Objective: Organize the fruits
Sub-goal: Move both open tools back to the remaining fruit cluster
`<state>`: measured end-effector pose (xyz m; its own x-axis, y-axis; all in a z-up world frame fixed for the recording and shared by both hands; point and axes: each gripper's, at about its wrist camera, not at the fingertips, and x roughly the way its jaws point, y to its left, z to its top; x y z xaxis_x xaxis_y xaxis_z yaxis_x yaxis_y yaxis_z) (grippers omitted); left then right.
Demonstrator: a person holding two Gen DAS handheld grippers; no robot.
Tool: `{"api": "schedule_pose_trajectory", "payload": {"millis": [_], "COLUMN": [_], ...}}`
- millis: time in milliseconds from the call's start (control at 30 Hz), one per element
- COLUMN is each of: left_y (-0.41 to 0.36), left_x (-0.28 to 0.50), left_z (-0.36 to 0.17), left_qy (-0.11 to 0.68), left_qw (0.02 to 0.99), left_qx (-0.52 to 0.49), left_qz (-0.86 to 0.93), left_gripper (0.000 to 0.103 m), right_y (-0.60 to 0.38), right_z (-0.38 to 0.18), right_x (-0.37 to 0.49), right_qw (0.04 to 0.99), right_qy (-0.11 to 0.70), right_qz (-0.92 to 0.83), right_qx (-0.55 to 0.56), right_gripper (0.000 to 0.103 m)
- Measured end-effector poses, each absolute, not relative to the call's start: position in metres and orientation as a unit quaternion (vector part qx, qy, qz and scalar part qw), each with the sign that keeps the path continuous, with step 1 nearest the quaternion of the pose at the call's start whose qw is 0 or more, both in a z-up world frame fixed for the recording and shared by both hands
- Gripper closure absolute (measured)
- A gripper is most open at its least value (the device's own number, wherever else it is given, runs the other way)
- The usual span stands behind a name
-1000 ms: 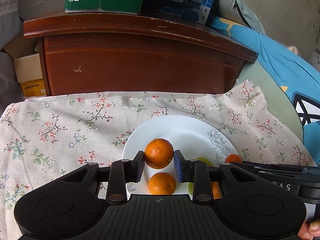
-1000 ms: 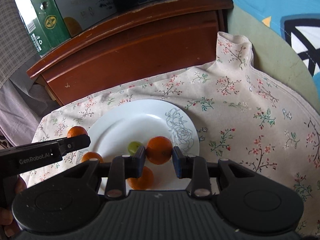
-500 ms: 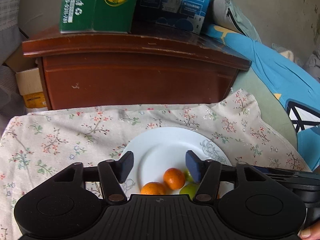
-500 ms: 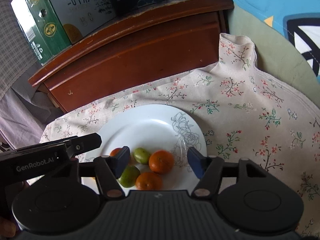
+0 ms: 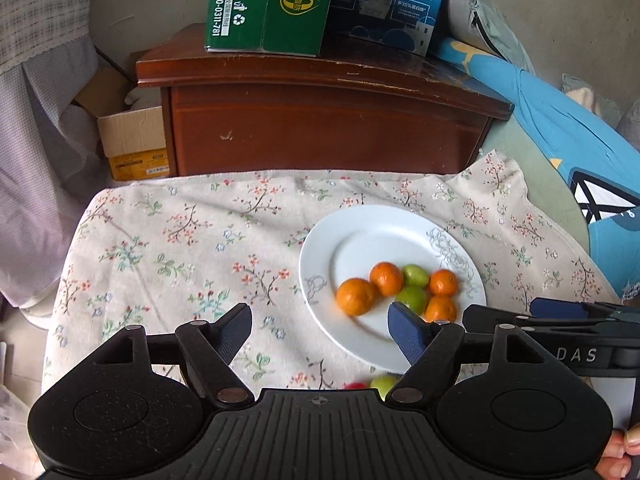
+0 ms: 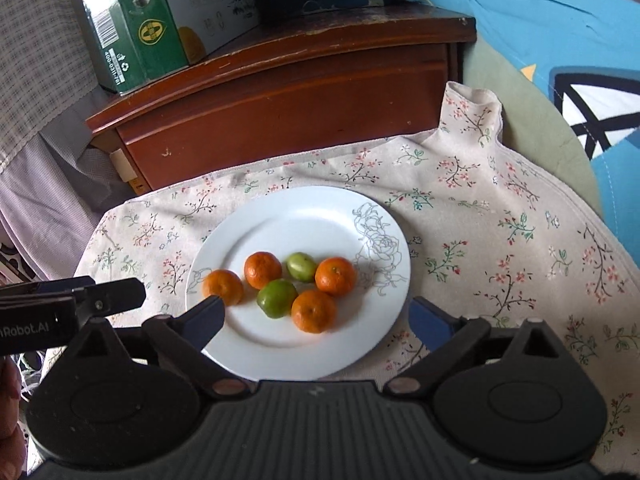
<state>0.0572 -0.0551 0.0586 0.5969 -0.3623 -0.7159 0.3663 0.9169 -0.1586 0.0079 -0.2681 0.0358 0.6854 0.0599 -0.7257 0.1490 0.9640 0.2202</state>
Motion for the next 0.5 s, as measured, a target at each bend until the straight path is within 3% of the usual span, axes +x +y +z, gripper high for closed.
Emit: {"api": "schedule_pose_trajectory", "payload": {"millis": [200, 500], "left_y": [-0.037, -0.039], "left_x": [0.024, -0.028], "left_z": [0.054, 0.037], "left_qy": [0.414, 0.442], "left_qw": [0.884, 0.860], "left_qx": [-0.005, 0.006], "left_qz": [-0.218, -0.256], "left_gripper": [0.019, 0.018], "right_y": [-0.259, -0.245], "right_z": [0.034, 0.030], "right_x": [-0.016, -0.042], "right_qw": [0.892, 0.888], "right_qy": [0.430, 0.439], "right_qz": [-0.017, 0.026], "right_qx": [0.137, 0.136], "right_gripper": [0.002, 0.002]}}
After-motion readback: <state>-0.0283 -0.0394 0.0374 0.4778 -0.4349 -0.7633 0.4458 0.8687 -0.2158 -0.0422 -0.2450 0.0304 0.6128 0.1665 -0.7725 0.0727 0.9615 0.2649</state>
